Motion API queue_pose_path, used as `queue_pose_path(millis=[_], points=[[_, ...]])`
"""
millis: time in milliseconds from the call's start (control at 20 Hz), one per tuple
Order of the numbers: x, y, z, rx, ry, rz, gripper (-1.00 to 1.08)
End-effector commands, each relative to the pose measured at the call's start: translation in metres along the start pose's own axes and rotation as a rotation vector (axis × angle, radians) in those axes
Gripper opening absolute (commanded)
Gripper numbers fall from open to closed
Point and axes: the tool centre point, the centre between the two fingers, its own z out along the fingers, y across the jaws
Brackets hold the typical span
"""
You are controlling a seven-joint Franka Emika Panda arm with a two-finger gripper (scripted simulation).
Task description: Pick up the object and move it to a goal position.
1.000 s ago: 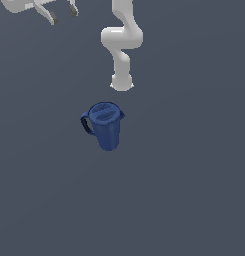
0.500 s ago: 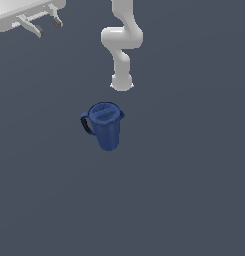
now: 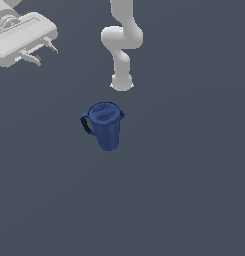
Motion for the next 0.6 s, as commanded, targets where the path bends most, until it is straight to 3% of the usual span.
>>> queue_pose_path(millis=[0,550], points=[[-0.019,0.008,0.009,0.03,0.042,-0.024,0.28],[-0.11,0.033,0.076,0.155,0.199,-0.091,0.28]])
